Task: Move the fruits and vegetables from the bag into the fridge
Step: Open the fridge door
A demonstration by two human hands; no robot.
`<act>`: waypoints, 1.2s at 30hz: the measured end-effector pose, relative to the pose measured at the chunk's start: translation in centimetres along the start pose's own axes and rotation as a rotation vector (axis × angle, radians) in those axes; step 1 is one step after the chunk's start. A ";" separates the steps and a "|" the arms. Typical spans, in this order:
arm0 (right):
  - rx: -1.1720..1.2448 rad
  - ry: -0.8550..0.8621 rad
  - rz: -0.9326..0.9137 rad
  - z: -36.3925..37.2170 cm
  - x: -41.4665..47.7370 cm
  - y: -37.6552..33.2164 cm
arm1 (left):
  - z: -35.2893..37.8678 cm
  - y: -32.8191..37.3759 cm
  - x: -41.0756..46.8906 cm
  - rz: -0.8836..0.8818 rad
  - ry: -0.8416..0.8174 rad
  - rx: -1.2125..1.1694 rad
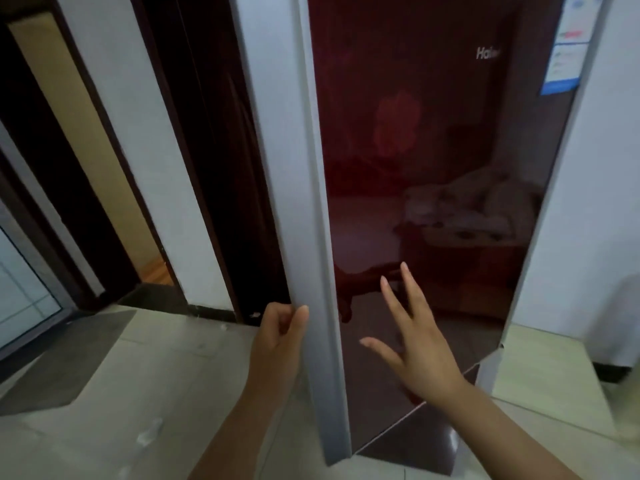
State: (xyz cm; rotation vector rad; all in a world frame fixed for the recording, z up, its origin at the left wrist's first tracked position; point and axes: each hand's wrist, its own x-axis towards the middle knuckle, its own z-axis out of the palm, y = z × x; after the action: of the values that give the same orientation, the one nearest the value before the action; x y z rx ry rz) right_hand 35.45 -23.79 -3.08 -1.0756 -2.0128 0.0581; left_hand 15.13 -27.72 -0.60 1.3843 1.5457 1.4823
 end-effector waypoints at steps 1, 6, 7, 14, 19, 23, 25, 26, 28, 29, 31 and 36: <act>0.008 -0.042 0.017 -1.1 -1.3 -0.5 | 0.6 0.6 -1.6 0.013 0.012 0.009; 0.026 -0.186 0.033 -6.4 -7.4 -2.1 | 4.0 3.3 -9.6 0.116 0.077 -0.041; 0.019 -0.208 0.040 -7.5 -8.4 -2.4 | 4.5 3.6 -10.8 0.107 0.066 -0.057; -0.142 -0.169 0.152 -15.2 -15.1 -4.3 | 6.5 4.8 -17.3 0.019 -0.195 -0.025; -0.132 -0.149 0.252 -18.1 -17.3 -4.1 | 7.9 5.8 -19.0 0.017 -0.099 -0.076; -0.081 -0.131 0.286 -20.0 -18.3 -3.5 | 10.5 7.1 -19.4 -0.026 -0.065 -0.163; -0.028 -0.131 0.293 -20.6 -18.6 -3.1 | 12.1 7.6 -19.9 -0.026 -0.090 -0.153; -0.007 -0.143 0.297 -20.8 -18.8 -2.8 | 12.9 7.9 -20.4 -0.020 -0.118 -0.150; 0.043 -0.177 0.302 -20.9 -19.4 -2.1 | 14.6 8.3 -21.4 -0.022 -0.193 -0.154; 0.074 -0.185 0.299 -21.1 -19.8 -1.7 | 15.5 8.4 -22.0 -0.019 -0.216 -0.149; 0.139 -0.186 0.292 -21.7 -20.4 -0.6 | 17.2 8.8 -23.1 -0.014 -0.189 -0.134; 0.183 -0.218 0.258 -24.1 -21.1 2.2 | 21.0 10.2 -25.7 0.023 0.003 -0.136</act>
State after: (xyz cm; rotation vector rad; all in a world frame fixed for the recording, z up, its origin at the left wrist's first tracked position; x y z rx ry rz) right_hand 59.57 -45.01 -1.87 -1.2459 -1.9999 0.5044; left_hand 44.66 -45.98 -1.55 1.3254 1.4076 1.5735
